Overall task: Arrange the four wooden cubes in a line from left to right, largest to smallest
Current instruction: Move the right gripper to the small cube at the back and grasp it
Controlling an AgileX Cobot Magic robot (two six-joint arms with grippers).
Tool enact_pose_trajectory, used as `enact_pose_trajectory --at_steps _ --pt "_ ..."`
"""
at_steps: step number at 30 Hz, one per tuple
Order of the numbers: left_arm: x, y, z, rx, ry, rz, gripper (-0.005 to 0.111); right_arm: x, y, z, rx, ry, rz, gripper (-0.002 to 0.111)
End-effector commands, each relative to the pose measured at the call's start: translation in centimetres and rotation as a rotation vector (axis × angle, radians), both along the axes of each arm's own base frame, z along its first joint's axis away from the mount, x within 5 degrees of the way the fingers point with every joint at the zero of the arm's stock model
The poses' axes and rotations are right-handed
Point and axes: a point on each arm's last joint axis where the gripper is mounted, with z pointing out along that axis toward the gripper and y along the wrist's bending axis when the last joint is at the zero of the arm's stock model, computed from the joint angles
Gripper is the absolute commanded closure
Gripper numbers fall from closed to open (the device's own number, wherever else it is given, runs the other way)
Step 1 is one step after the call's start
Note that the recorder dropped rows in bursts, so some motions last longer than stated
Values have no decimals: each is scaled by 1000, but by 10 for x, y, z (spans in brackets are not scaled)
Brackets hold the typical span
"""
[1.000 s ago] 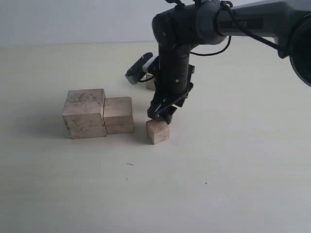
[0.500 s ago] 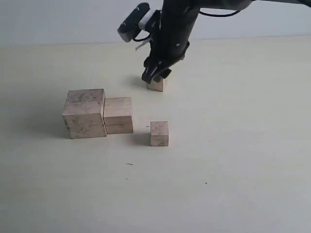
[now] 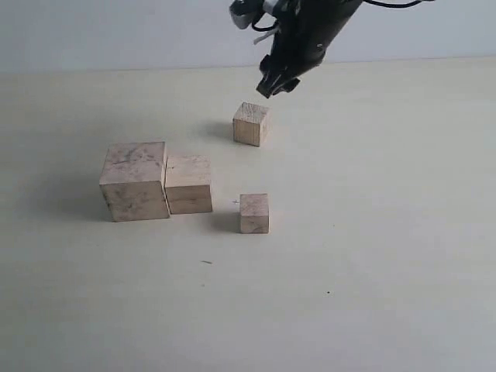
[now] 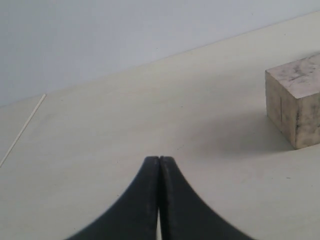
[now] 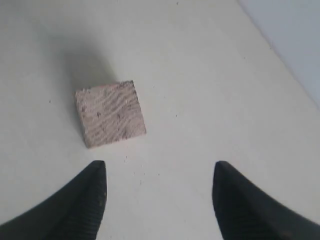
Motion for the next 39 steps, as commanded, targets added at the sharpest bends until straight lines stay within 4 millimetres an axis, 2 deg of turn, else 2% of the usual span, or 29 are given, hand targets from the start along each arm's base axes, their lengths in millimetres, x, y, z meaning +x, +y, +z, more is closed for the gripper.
enact_pose_trajectory --at_steps 1,3,7,8,10,12,20,24,30,36,39 --pt "0 0 1 -2 -18 -6 107 6 -23 2 144 115 179 50" --pt "0 0 1 -2 -18 -6 107 11 -25 -1 236 110 262 50" --pt "0 0 1 -2 -18 -6 107 17 -19 -43 239 146 350 46" --pt "0 0 1 -2 -18 -6 107 19 -19 -56 234 163 341 38" --pt "0 0 1 -2 -18 -6 107 22 -19 -69 227 167 323 22" --pt "0 0 1 -2 -18 -6 107 25 -18 -72 230 150 303 13" --pt "0 0 1 -2 -18 -6 107 30 -15 -75 259 92 304 12" --pt "0 0 1 -2 -18 -6 107 32 -11 -86 308 88 316 14" --pt "0 0 1 -2 -18 -6 107 36 -12 -108 281 77 296 14" --pt "0 0 1 -2 -18 -6 107 38 -9 -107 308 29 336 14" --pt "0 0 1 -2 -18 -6 107 38 -8 -108 319 27 336 21"
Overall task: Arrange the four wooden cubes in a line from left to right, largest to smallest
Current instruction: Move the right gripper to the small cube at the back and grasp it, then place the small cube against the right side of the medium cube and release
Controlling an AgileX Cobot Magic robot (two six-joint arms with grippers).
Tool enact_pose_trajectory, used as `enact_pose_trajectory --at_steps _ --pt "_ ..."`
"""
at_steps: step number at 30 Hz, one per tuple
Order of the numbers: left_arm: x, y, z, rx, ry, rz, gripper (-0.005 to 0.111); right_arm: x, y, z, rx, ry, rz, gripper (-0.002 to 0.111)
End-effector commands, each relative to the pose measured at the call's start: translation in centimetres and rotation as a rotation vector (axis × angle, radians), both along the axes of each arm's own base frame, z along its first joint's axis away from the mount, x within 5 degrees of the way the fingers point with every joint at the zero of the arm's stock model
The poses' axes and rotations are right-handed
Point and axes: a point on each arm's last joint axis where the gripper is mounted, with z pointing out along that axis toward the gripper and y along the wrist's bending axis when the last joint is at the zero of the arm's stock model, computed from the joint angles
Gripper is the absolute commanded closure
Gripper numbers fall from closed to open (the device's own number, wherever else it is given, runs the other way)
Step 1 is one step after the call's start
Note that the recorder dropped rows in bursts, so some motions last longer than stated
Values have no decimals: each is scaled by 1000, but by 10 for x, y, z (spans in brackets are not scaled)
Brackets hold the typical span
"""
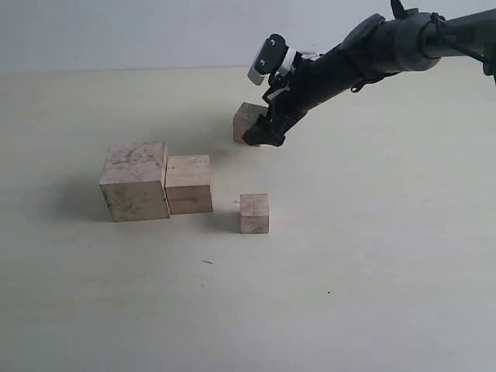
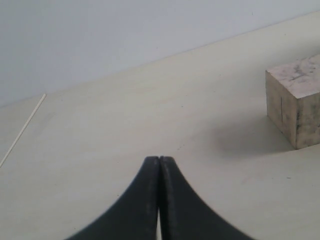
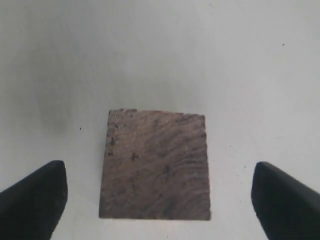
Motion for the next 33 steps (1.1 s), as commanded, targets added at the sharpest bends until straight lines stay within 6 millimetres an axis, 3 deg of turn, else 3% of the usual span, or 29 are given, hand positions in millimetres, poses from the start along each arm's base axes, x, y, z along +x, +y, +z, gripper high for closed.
enact_pose_trajectory --at_steps 1,10,17,23,28,33 --pt "0 0 1 -2 -18 -6 107 2 -1 -1 16 -17 1 25" --pt "0 0 1 -2 -18 -6 107 -4 1 -6 32 42 36 62" --pt "0 0 1 -2 -18 -6 107 -16 -4 30 -29 45 158 108" --pt "0 0 1 -2 -18 -6 107 -33 -5 37 -71 151 279 108" --pt "0 0 1 -2 -18 -6 107 -58 24 31 -157 148 415 108" --pt "0 0 1 -2 -18 -6 107 -73 27 15 -203 188 420 108"
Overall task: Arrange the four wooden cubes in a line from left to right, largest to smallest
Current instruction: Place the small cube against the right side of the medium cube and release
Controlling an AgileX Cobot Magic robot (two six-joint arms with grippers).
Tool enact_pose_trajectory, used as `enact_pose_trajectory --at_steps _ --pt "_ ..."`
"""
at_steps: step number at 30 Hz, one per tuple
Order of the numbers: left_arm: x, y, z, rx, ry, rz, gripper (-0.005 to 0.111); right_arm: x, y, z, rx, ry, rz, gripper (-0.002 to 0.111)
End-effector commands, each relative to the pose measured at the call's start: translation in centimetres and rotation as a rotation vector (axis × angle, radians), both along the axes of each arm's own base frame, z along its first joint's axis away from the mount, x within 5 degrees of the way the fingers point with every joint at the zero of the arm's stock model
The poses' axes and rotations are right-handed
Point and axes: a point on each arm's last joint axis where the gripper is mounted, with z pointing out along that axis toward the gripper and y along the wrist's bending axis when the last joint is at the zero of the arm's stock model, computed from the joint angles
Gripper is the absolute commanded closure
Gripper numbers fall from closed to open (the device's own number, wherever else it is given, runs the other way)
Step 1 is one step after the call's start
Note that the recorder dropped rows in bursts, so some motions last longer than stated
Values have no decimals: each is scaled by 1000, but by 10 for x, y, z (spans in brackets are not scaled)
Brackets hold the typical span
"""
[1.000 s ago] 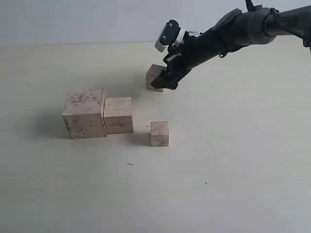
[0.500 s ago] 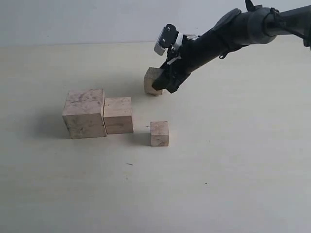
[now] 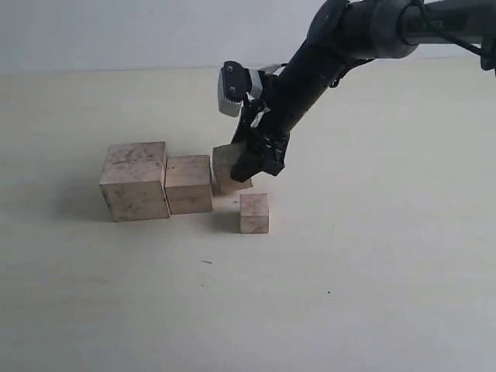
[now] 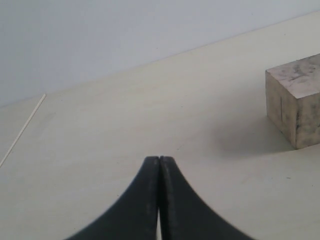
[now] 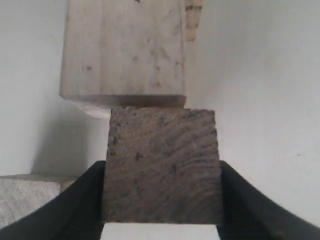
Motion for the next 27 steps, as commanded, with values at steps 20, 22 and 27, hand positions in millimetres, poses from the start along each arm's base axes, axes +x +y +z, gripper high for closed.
enact_pose_trajectory --at_steps 20,22,27 --pt "0 0 1 -4 -18 -6 107 -27 9 -21 -10 34 63 108" --pt "0 0 1 -4 -18 -6 107 -27 11 -21 -15 21 54 108" --pt "0 0 1 -4 -18 -6 107 -24 11 -22 -26 16 5 108"
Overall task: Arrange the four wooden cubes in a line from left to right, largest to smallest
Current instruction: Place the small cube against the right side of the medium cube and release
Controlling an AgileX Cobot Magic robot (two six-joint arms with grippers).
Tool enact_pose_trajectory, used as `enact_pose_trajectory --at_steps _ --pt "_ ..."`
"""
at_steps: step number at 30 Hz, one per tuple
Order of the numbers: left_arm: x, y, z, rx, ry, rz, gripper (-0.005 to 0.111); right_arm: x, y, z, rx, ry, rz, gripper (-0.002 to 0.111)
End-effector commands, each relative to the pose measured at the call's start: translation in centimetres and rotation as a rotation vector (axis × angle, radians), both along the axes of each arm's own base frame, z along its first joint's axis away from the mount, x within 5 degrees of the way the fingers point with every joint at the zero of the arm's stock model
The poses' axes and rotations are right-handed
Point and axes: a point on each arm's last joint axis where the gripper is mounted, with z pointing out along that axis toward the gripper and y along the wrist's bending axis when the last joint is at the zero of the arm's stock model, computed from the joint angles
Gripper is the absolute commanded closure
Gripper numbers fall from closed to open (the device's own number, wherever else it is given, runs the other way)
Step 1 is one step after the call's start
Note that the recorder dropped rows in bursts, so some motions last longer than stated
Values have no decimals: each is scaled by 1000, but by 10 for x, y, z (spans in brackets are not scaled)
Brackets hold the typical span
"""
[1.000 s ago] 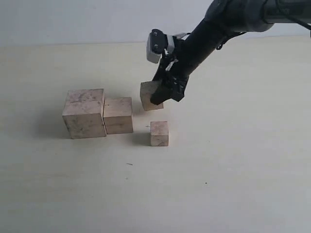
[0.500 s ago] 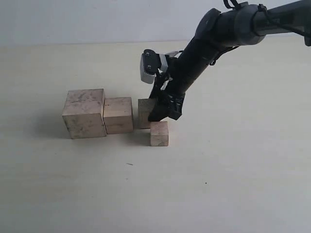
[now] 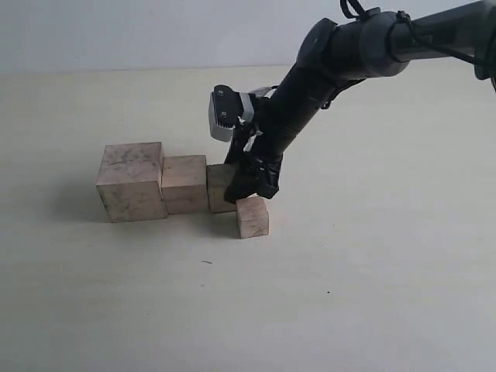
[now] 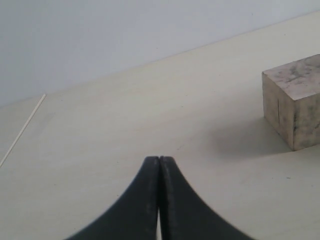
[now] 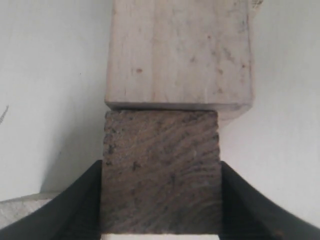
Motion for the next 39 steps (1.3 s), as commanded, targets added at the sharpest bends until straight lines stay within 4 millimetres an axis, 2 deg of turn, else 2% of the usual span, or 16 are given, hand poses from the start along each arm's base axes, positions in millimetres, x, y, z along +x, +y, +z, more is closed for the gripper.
enact_pose_trajectory --at_steps 1,14,21,29,39 --pt "0 0 1 -4 -18 -6 107 -1 1 -5 -25 -1 -38 108" --pt "0 0 1 -4 -18 -6 107 3 -2 -7 -67 -26 -95 108" --pt "0 0 1 -4 -18 -6 107 5 -7 -10 -123 -70 -47 108" --pt "0 0 1 -4 -18 -6 107 2 0 -6 -37 -22 -64 108" --pt "0 0 1 -4 -18 -6 107 -5 4 -4 -23 31 -48 108"
